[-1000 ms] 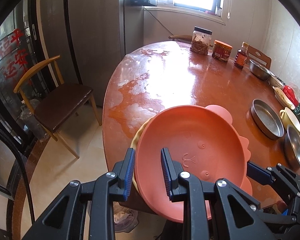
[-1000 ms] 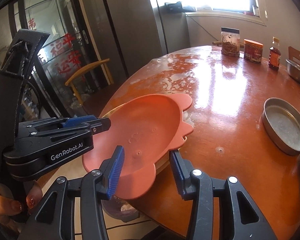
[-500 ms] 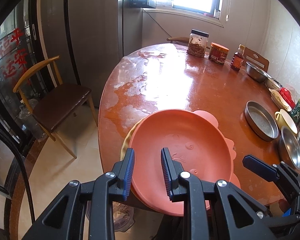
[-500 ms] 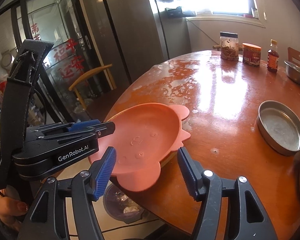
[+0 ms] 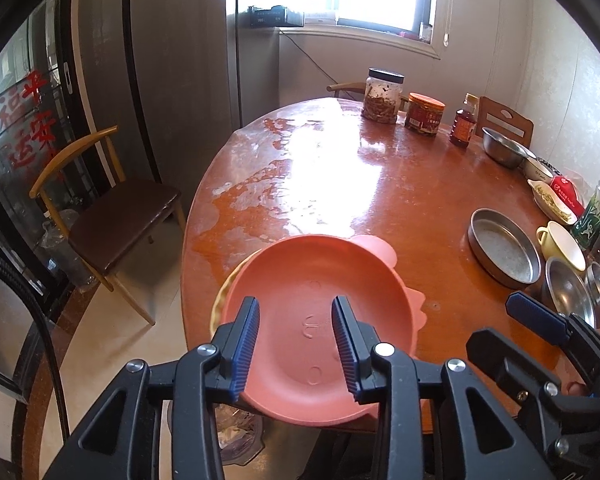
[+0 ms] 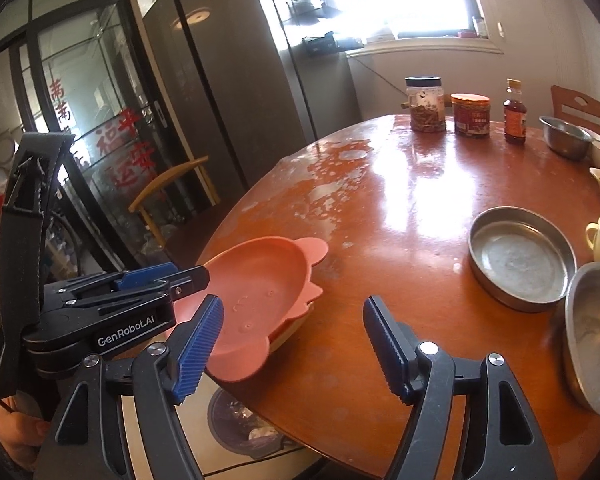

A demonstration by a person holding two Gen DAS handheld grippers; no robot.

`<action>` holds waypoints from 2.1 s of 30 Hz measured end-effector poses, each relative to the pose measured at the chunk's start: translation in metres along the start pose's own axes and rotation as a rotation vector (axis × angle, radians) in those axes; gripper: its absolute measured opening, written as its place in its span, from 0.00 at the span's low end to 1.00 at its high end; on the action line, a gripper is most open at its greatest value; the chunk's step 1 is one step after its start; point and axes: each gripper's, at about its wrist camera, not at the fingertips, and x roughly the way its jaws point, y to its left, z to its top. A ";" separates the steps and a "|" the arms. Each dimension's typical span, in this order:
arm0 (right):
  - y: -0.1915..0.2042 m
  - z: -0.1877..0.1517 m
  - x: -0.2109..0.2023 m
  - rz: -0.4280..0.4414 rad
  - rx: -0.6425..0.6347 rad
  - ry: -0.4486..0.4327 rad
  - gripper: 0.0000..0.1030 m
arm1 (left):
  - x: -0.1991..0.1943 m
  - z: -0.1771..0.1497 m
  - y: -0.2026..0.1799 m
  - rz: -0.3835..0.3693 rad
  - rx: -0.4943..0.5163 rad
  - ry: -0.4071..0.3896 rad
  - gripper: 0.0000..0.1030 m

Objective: Organize plates and bowls

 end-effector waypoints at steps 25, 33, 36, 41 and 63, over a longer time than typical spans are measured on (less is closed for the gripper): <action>-0.058 0.006 -0.071 -0.033 0.076 -0.106 0.73 | -0.034 0.016 -0.085 -0.008 0.088 -0.048 0.49; -0.078 0.008 -0.094 -0.074 0.086 -0.151 0.74 | -0.038 0.022 -0.115 -0.016 0.134 -0.061 0.49; -0.086 0.010 -0.104 -0.108 0.084 -0.176 0.75 | -0.039 0.024 -0.125 -0.027 0.146 -0.063 0.49; -0.099 0.014 -0.116 -0.173 0.076 -0.213 0.76 | -0.038 0.027 -0.136 -0.057 0.142 -0.063 0.59; -0.180 0.053 -0.099 -0.207 0.166 -0.109 0.76 | 0.021 0.042 -0.176 -0.151 0.155 0.004 0.60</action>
